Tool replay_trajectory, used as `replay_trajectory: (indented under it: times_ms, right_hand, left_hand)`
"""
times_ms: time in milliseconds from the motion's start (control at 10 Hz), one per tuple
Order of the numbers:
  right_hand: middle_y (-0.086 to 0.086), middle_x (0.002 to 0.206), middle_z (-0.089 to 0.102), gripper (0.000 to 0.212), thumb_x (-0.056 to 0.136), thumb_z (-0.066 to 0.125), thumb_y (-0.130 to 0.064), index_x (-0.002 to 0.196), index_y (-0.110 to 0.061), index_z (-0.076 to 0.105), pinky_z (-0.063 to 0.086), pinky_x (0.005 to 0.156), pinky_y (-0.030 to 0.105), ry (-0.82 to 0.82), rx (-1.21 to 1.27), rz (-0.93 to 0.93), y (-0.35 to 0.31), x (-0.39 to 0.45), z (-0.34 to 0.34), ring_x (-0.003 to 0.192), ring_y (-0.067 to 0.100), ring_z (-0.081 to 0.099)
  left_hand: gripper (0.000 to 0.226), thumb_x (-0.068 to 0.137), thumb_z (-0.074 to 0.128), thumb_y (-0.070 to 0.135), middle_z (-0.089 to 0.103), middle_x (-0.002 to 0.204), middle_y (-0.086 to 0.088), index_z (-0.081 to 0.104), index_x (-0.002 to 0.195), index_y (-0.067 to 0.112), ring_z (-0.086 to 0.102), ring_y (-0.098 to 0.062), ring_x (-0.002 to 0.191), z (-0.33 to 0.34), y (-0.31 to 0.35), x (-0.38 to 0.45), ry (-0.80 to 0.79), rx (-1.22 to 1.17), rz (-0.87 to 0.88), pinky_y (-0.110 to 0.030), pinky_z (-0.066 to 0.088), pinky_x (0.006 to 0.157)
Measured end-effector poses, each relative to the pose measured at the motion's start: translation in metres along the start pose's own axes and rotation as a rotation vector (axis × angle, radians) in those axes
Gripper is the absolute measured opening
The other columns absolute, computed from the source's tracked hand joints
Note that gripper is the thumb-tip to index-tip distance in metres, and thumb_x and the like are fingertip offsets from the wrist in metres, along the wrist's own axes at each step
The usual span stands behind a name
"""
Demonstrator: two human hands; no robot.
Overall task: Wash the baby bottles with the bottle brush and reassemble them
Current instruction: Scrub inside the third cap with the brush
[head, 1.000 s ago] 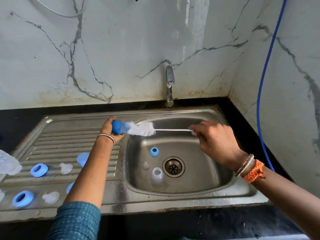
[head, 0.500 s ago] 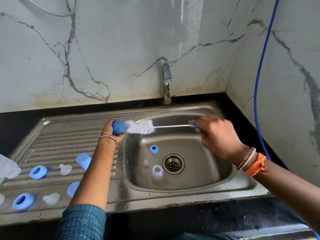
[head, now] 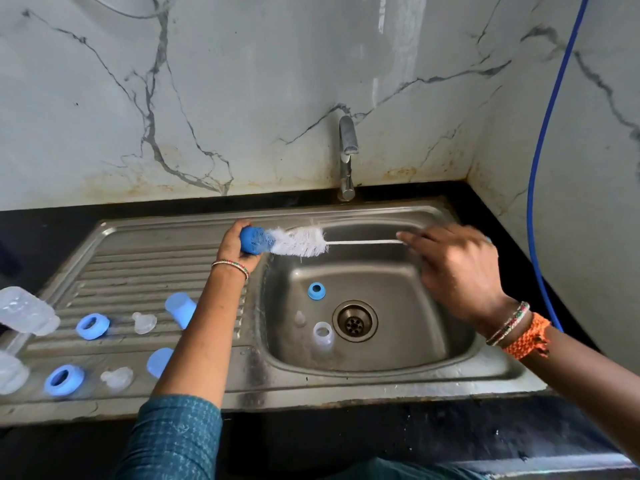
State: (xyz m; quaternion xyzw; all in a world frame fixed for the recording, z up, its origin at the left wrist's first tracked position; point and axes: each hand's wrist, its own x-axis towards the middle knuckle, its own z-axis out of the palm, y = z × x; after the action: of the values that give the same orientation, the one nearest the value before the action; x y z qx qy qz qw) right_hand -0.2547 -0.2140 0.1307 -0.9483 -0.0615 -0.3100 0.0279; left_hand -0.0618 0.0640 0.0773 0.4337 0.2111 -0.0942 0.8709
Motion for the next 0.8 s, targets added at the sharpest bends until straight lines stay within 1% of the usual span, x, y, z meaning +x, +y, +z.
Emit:
replay_trajectory:
  times_ms: [100,200,300,400,500,600,700,800]
  right_hand:
    - [0.003,0.058,0.061,0.024,0.095,0.051,-0.013,0.086,-0.012,0.073,0.033,0.035,0.016,-0.961,0.838,0.561,0.003,0.011,-0.01,0.035,0.007,0.043]
    - [0.001,0.052,0.05,0.034,0.102,0.037,-0.013,0.094,-0.002,0.068,0.023,0.03,0.014,-1.163,1.192,0.734,0.012,0.011,-0.003,0.03,0.003,0.028]
    - [0.005,0.071,0.069,0.019,0.095,0.055,-0.019,0.097,-0.013,0.073,0.043,0.046,0.021,-0.731,0.546,0.391,0.008,0.002,0.001,0.048,0.01,0.057]
    - [0.001,0.084,0.07,0.025,0.08,0.069,-0.012,0.103,-0.024,0.073,0.053,0.055,0.034,-0.181,-0.013,0.039,0.008,-0.005,0.007,0.078,0.029,0.067]
    - [0.001,0.078,0.069,0.035,0.07,0.076,-0.004,0.101,-0.021,0.074,0.05,0.054,0.031,0.001,-0.028,-0.095,0.005,-0.013,0.013,0.07,0.03,0.064]
    - [0.005,0.071,0.068,0.015,0.087,0.064,-0.014,0.097,-0.016,0.075,0.047,0.048,0.024,-0.552,0.45,0.345,-0.002,-0.003,-0.001,0.054,0.02,0.06]
    - [0.003,0.059,0.055,0.028,0.1,0.045,-0.017,0.096,-0.008,0.071,0.026,0.031,0.016,-1.016,1.004,0.725,0.002,-0.002,0.001,0.034,0.005,0.034]
    - [0.005,0.083,0.07,0.019,0.091,0.059,-0.018,0.105,-0.022,0.072,0.046,0.049,0.025,-0.628,0.3,0.275,0.002,-0.013,0.004,0.063,0.017,0.065]
  left_hand:
    - [0.025,0.089,0.053,0.018,0.052,0.056,-0.002,0.048,0.065,0.014,0.05,-0.017,0.06,-0.005,0.0,0.003,-0.086,-0.03,0.019,-0.027,0.05,0.057]
    - [0.027,0.089,0.055,0.031,0.057,0.06,-0.005,0.053,0.069,0.013,0.054,-0.02,0.062,-0.008,0.001,0.006,-0.128,0.014,0.025,-0.031,0.046,0.067]
    - [0.04,0.083,0.06,0.05,0.061,0.091,-0.008,0.054,0.096,0.012,0.059,-0.02,0.083,-0.019,0.002,0.014,-0.004,0.13,-0.09,-0.036,0.049,0.075]
    - [0.034,0.087,0.056,0.043,0.058,0.094,-0.011,0.052,0.099,0.011,0.059,-0.023,0.082,-0.022,0.0,0.013,0.001,0.152,-0.18,-0.036,0.053,0.069]
    - [0.015,0.09,0.055,0.026,0.058,0.077,-0.007,0.051,0.084,0.012,0.057,-0.019,0.071,-0.018,-0.006,0.008,0.042,0.16,-0.16,-0.028,0.054,0.055]
    - [0.019,0.09,0.053,0.017,0.057,0.056,-0.004,0.05,0.071,0.012,0.055,-0.015,0.059,-0.014,-0.01,0.005,0.037,0.078,-0.089,-0.022,0.052,0.047]
    - [0.023,0.089,0.053,0.015,0.054,0.048,-0.002,0.049,0.066,0.012,0.052,-0.015,0.057,-0.013,-0.009,0.002,-0.038,0.082,-0.028,-0.025,0.05,0.056]
    - [0.021,0.089,0.055,0.013,0.055,0.049,-0.003,0.05,0.068,0.011,0.055,-0.015,0.056,-0.015,-0.008,0.004,-0.023,0.057,-0.035,-0.027,0.057,0.061]
